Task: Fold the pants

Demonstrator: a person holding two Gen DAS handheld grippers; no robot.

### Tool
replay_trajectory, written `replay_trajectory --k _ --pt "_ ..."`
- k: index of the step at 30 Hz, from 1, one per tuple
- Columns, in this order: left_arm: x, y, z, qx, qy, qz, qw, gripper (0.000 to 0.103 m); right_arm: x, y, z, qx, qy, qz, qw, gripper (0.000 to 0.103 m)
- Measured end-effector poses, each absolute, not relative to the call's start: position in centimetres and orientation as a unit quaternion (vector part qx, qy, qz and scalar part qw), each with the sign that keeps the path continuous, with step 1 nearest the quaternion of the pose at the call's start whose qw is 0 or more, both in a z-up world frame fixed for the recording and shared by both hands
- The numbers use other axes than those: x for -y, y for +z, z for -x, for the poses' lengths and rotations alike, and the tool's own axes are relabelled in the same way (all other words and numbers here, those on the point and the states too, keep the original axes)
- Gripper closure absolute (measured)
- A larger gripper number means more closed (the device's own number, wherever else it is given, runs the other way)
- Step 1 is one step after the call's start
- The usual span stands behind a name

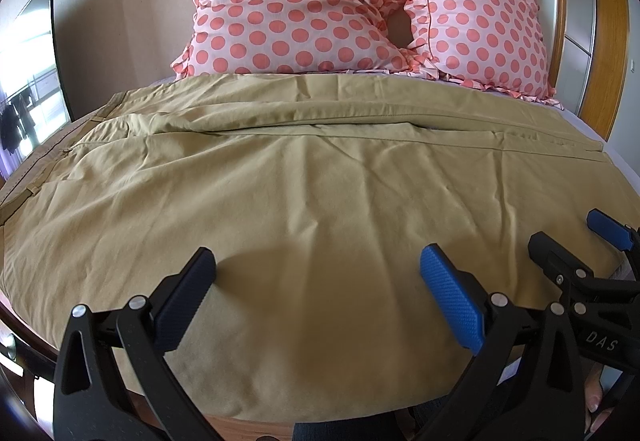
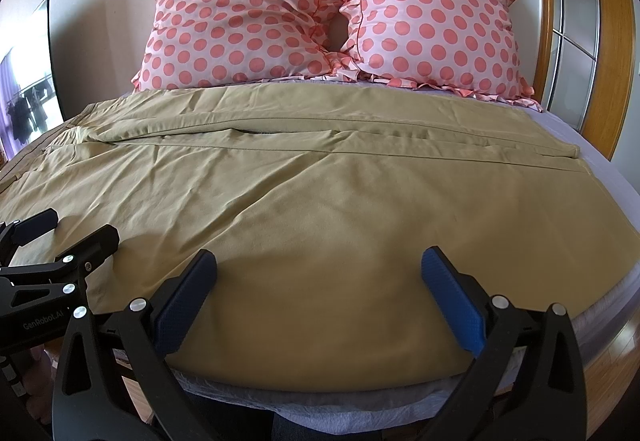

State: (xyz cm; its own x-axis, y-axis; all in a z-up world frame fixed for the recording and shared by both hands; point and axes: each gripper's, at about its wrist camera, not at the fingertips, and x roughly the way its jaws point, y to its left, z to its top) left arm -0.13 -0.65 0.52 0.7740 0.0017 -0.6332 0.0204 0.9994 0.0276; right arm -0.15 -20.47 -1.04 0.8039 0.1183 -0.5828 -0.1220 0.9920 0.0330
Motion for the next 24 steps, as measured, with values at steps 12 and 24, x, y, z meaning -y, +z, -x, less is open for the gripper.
replay_trajectory --k 12,24 --pt "0.66 0.48 0.17 -0.335 -0.005 -0.016 0.942 0.002 20.48 -1.05 0.22 -0.306 0.063 0.003 0.950 0.001" --pt "0.63 0.48 0.24 -0.334 -0.005 -0.016 0.942 0.002 20.56 -1.08 0.41 -0.304 0.063 0.003 0.950 0.001"
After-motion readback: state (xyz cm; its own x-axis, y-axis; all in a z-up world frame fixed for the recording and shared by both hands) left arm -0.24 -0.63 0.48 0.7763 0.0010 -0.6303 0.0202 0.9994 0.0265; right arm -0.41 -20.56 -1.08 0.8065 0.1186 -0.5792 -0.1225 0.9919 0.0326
